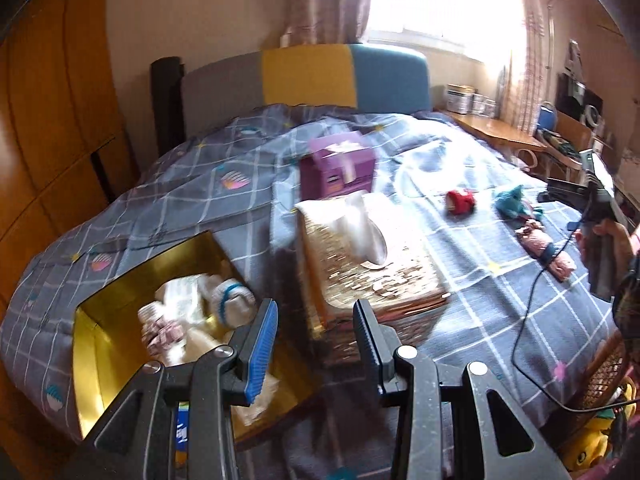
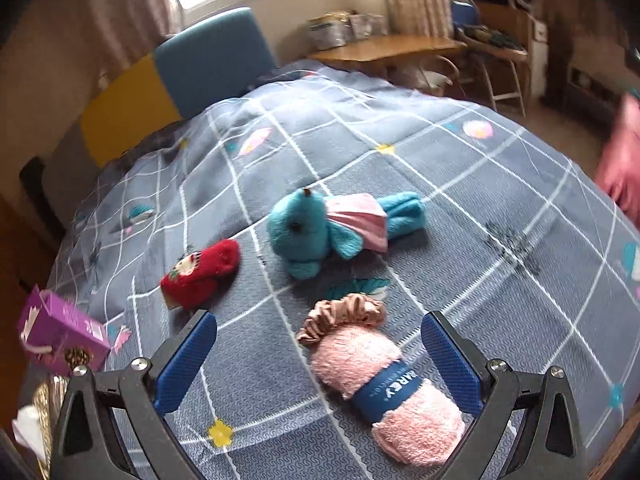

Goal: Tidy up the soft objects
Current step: 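Move both tools back toward the pile of soft items, then grasp the red snowman sock with the left tool, then lift the red sock with the left tool while the right tool grasps the brown satin scrunchie, then carry the red sock into the gold tray and open the left tool, then hold the brown scrunchie in the right tool above the bed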

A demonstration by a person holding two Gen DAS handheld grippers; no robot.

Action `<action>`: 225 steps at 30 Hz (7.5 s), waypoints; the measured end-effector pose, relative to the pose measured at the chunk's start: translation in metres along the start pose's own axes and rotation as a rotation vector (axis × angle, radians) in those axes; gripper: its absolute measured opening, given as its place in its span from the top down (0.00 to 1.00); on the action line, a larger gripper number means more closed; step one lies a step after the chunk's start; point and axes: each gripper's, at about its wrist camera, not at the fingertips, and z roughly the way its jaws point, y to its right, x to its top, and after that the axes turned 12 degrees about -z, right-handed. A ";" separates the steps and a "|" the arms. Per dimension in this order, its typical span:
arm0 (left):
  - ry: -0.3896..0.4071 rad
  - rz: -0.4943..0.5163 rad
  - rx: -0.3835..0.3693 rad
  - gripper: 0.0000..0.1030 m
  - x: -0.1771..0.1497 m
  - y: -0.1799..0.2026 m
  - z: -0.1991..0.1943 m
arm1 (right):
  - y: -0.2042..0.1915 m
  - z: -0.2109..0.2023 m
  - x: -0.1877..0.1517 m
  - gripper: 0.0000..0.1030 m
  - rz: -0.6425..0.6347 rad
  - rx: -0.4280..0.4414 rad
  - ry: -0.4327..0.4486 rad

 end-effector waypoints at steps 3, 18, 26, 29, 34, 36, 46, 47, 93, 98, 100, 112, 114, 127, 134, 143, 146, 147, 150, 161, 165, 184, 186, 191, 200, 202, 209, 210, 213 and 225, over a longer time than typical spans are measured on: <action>-0.003 0.032 -0.045 0.62 0.005 0.017 0.000 | 0.012 -0.003 -0.001 0.00 0.069 -0.016 0.008; -0.147 0.110 -0.223 0.54 0.047 0.111 0.035 | 0.074 0.006 -0.022 0.00 0.434 0.053 -0.054; -0.243 0.137 -0.254 0.45 0.065 0.164 0.079 | 0.084 -0.007 -0.022 0.00 0.500 0.150 0.017; -0.278 0.141 -0.249 0.45 0.068 0.178 0.098 | 0.094 -0.014 -0.026 0.00 0.567 0.207 0.063; -0.322 0.153 -0.216 0.45 0.066 0.191 0.126 | 0.112 -0.018 -0.036 0.00 0.700 0.282 0.107; -0.346 0.155 -0.200 0.44 0.065 0.195 0.138 | 0.117 -0.017 -0.038 0.00 0.732 0.311 0.106; -0.405 0.173 -0.181 0.27 0.075 0.232 0.191 | 0.085 0.003 -0.027 0.00 0.563 0.354 -0.034; -0.401 0.186 -0.179 0.26 0.078 0.236 0.196 | 0.082 0.003 -0.026 0.00 0.541 0.343 -0.043; -0.497 0.147 -0.168 0.74 0.066 0.237 0.274 | 0.060 0.021 -0.009 0.20 0.304 0.203 -0.109; -0.483 0.130 -0.193 0.74 0.056 0.229 0.245 | 0.040 0.055 0.013 0.20 0.105 0.141 -0.218; -0.489 0.114 -0.211 0.74 0.053 0.224 0.234 | 0.032 0.069 0.016 0.20 0.036 0.128 -0.266; -0.433 0.061 -0.277 0.74 0.058 0.193 0.181 | -0.024 0.098 0.033 0.84 -0.299 0.106 -0.304; -0.422 0.050 -0.285 0.74 0.061 0.188 0.174 | -0.030 0.089 0.040 0.84 -0.293 0.162 -0.270; -0.310 0.031 -0.304 0.74 0.104 0.175 0.151 | -0.092 0.094 -0.032 0.84 -0.408 0.261 -0.383; -0.154 -0.109 -0.227 0.74 0.179 0.115 0.135 | -0.090 0.095 -0.035 0.84 -0.400 0.267 -0.372; -0.039 -0.329 -0.034 0.74 0.180 -0.045 0.104 | -0.098 0.090 -0.039 0.84 -0.478 0.241 -0.334; -0.039 -0.400 0.021 0.74 0.158 -0.097 0.094 | -0.104 0.089 -0.042 0.84 -0.521 0.222 -0.314; -0.041 -0.428 0.039 0.74 0.148 -0.115 0.090 | -0.104 0.089 -0.042 0.84 -0.524 0.218 -0.312; -0.052 -0.503 0.083 0.74 0.118 -0.159 0.080 | -0.106 0.088 -0.044 0.84 -0.533 0.208 -0.302; -0.116 -0.718 0.174 0.74 0.011 -0.253 0.061 | -0.115 0.084 -0.050 0.83 -0.564 0.145 -0.253; -0.192 -0.747 0.203 0.74 -0.018 -0.258 0.078 | -0.115 0.082 -0.051 0.82 -0.568 0.136 -0.247; -0.084 -0.579 0.355 0.63 -0.020 -0.211 0.057 | -0.121 0.081 -0.053 0.82 -0.601 0.113 -0.238; -0.059 -0.547 0.352 0.63 -0.016 -0.201 0.049 | -0.121 0.081 -0.053 0.82 -0.603 0.111 -0.237; -0.009 -0.491 0.320 0.63 -0.007 -0.178 0.032 | -0.122 0.081 -0.053 0.82 -0.605 0.107 -0.236; 0.024 -0.392 0.267 0.63 -0.001 -0.138 0.019 | -0.122 0.081 -0.051 0.83 -0.608 0.104 -0.235; 0.023 -0.374 0.255 0.63 0.000 -0.129 0.018 | -0.122 0.081 -0.051 0.83 -0.609 0.103 -0.234; 0.008 -0.323 0.219 0.63 -0.001 -0.107 0.021 | -0.122 0.081 -0.049 0.83 -0.603 0.103 -0.235; 0.005 -0.315 0.216 0.63 -0.002 -0.104 0.021 | -0.122 0.081 -0.048 0.83 -0.602 0.103 -0.232; -0.006 -0.289 0.203 0.63 -0.003 -0.095 0.024 | -0.121 0.081 -0.045 0.83 -0.582 0.108 -0.224; -0.035 -0.223 0.167 0.63 -0.008 -0.072 0.031 | -0.127 0.082 -0.046 0.84 -0.594 0.103 -0.212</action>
